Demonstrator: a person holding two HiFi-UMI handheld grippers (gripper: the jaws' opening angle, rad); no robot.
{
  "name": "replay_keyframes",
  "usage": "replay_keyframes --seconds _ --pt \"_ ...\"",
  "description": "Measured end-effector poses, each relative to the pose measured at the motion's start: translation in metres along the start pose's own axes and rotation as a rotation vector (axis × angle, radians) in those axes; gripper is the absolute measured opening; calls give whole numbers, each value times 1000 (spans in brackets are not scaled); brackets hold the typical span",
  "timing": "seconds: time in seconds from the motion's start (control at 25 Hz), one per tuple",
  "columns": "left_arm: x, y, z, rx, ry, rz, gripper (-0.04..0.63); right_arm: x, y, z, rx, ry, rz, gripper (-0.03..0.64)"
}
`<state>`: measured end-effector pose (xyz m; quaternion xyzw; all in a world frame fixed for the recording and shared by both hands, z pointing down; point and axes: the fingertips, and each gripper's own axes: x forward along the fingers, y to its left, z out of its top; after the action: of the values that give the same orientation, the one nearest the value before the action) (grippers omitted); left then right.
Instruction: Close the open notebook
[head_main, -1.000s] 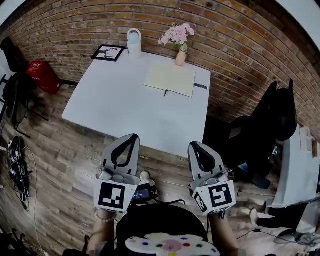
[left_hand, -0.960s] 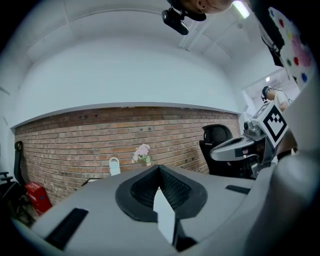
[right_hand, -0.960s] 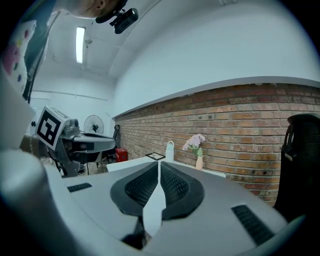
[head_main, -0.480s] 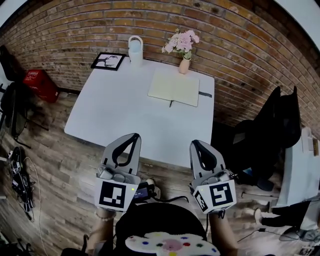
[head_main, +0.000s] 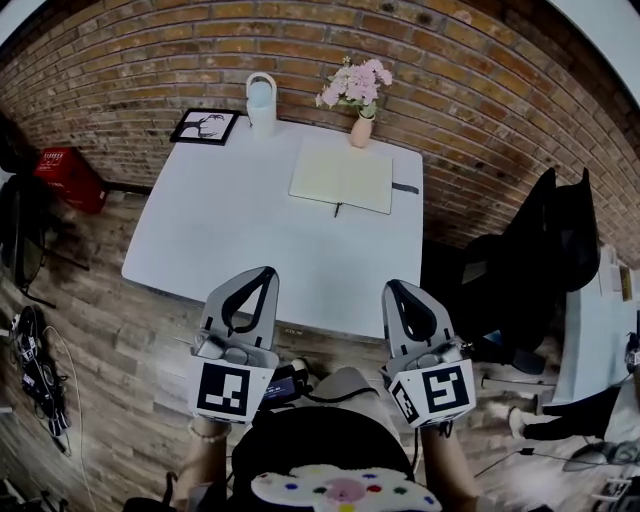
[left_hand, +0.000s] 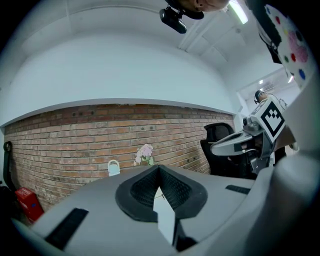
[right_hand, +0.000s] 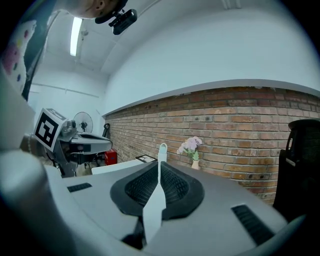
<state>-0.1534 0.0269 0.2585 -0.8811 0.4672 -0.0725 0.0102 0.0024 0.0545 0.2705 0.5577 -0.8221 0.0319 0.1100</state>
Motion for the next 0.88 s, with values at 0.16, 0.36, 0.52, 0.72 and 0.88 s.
replay_keyframes --seconds 0.16,0.36,0.52,0.72,0.88 --pt "5 0 -5 -9 8 -1 17 0 -3 -6 0 21 -6 40" --pt "12 -1 -9 -14 25 9 17 6 -10 -13 8 48 10 40" --pt "21 -1 -12 -12 32 24 17 16 -17 -19 11 54 34 40" --pt "37 -2 -16 -1 50 32 17 28 -28 -24 20 66 54 40" --pt "56 -6 -17 31 59 26 17 35 -42 -32 29 86 62 40"
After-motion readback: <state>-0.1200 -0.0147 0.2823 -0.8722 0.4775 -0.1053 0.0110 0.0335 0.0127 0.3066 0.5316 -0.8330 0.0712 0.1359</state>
